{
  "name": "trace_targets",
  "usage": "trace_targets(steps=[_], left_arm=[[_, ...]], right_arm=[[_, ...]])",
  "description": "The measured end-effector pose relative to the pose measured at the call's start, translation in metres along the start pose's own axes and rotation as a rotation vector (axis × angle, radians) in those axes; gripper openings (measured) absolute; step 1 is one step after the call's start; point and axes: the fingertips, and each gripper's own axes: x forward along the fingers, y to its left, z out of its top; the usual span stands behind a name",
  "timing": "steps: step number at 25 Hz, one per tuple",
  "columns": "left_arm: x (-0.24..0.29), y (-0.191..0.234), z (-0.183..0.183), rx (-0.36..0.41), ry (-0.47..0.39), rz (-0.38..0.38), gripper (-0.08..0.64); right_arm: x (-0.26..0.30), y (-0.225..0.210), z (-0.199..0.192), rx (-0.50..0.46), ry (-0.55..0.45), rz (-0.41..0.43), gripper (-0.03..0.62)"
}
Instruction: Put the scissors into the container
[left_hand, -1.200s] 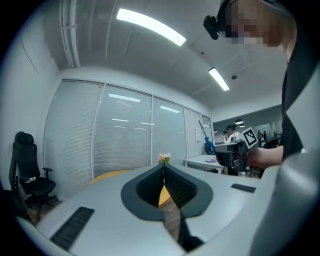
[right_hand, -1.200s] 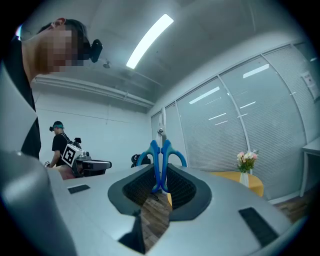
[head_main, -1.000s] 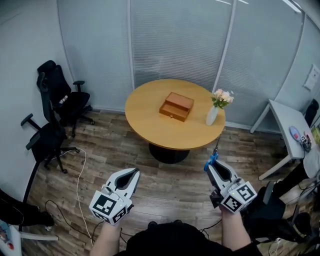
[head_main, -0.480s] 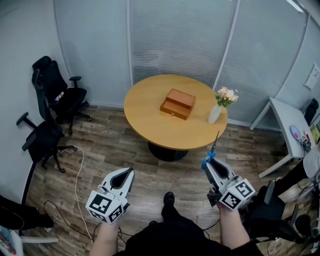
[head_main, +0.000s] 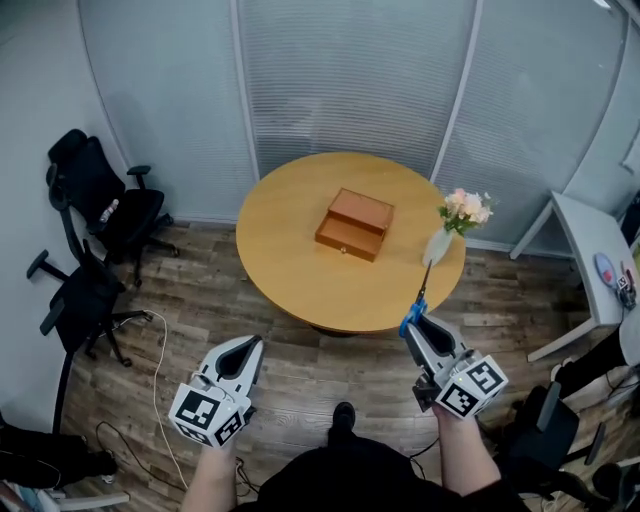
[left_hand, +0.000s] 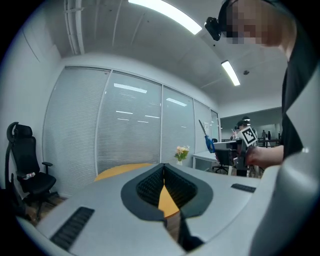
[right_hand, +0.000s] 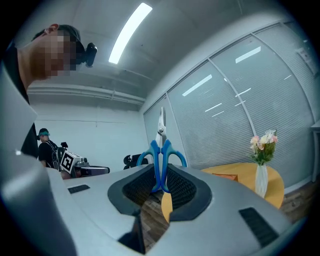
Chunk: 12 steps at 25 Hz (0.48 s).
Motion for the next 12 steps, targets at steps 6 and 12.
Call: trace_targets(steps=[6,12], left_arm=[[0.08,0.023,0.004,-0.029,0.008,0.009,0.014],[0.122,0.031,0.003,-0.034,0.005,0.011,0.014]], right_arm=[[0.046,-0.067,0.002,0.026,0.034,0.027,0.092],[0.073,-0.099,0.005,0.029,0.052,0.061,0.092]])
